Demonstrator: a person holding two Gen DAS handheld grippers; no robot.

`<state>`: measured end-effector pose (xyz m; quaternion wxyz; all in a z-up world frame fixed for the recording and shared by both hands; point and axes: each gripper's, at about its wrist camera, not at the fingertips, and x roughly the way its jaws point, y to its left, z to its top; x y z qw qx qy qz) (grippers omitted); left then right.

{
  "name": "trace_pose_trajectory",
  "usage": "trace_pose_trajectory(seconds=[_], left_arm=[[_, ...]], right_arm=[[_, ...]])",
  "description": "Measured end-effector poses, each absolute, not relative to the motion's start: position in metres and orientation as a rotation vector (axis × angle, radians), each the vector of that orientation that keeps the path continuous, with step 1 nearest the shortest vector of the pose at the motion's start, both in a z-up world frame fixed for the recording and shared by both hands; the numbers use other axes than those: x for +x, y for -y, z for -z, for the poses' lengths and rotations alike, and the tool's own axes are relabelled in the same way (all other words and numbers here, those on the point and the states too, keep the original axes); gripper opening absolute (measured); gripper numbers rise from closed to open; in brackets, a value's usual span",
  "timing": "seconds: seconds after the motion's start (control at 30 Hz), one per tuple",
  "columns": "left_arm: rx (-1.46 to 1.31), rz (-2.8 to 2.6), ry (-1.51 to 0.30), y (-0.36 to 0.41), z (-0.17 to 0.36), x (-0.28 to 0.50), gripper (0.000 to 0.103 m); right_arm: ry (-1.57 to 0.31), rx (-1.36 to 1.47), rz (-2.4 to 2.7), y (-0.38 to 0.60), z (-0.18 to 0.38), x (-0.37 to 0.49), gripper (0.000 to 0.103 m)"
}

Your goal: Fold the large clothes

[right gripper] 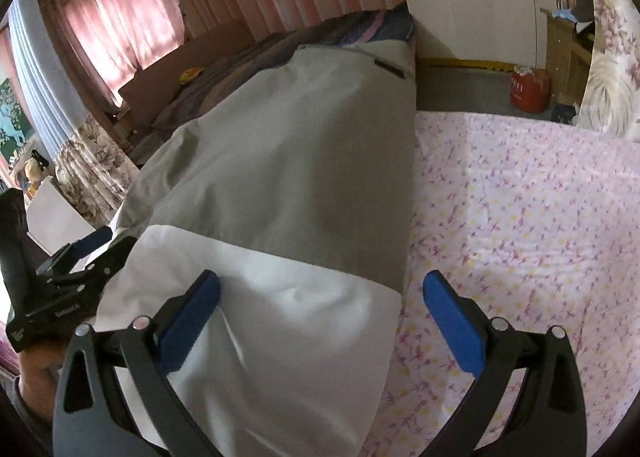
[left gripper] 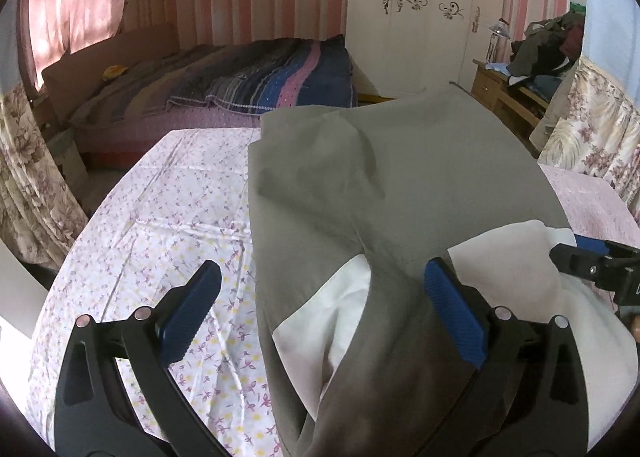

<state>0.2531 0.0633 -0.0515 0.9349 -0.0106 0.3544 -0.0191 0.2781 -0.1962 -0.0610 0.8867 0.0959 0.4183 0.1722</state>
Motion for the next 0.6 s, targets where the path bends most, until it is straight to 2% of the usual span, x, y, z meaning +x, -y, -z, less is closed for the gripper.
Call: trace_pose_trajectory(seconds=[0.13, 0.23, 0.27, 0.3, 0.4, 0.5, 0.6], left_arm=[[-0.026, 0.046, -0.727, -0.064, 0.054, 0.255, 0.100], [-0.032, 0.036, -0.725, -0.064, 0.055, 0.256, 0.100], [-0.034, 0.035, -0.725, -0.065, 0.055, 0.257, 0.100], [-0.036, 0.033, -0.725, -0.065, 0.056, 0.258, 0.100], [-0.038, 0.043, -0.726, -0.063, 0.055, 0.259, 0.100], [-0.041, 0.074, -0.724, -0.058, 0.053, 0.256, 0.100], [-0.056, 0.119, -0.717, -0.050, 0.049, 0.250, 0.100]], right_arm=[[-0.889, 0.236, -0.380, 0.198, 0.067, 0.280, 0.101], [-0.872, 0.224, -0.421, 0.194, 0.065, 0.276, 0.079], [-0.858, 0.196, -0.418, 0.190, 0.062, 0.273, 0.068], [-0.845, 0.177, -0.417, 0.188, 0.060, 0.271, 0.052], [-0.814, 0.149, -0.423, 0.188, 0.051, 0.267, 0.028], [-0.788, 0.151, -0.432, 0.193, 0.042, 0.264, 0.020], [-0.735, 0.163, -0.442, 0.202, 0.025, 0.257, 0.017]])
